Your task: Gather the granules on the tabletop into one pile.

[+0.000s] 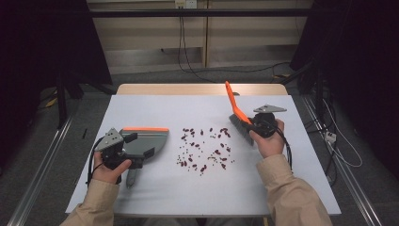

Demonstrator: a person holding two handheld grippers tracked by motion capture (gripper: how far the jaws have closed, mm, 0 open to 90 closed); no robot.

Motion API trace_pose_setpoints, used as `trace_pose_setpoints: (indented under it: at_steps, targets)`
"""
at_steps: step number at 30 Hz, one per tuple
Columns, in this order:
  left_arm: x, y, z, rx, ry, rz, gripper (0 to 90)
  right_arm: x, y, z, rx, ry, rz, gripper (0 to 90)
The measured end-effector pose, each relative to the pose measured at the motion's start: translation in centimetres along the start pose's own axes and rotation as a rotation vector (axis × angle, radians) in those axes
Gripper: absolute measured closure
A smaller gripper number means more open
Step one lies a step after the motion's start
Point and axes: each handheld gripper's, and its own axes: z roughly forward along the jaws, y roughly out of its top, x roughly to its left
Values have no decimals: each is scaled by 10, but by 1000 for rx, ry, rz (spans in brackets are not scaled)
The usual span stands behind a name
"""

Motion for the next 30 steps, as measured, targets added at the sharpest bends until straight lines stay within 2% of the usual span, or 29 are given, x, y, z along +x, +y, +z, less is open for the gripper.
trace_pose_setpoints:
  at_steps: [7,10,12,17,22,24,30]
  targets:
    - [3,-3,-2,5,3,-13,61,2,9,30,-13,4,-70,713]
    - [5,-5,-3,9,5,-16,61,4,10,42,11,-18,-152,713]
    - [7,-5,-3,9,3,-19,61,5,10,45,6,-1,-155,713]
    - [7,-5,-4,8,11,-21,61,15,11,45,31,20,-218,713]
    - [6,-5,-4,7,8,-18,61,23,9,41,34,57,-223,713]
    - [6,-5,-4,7,13,-17,61,27,9,40,38,58,-251,713]
    - [6,-5,-4,6,11,-15,62,39,6,36,37,79,-281,713]
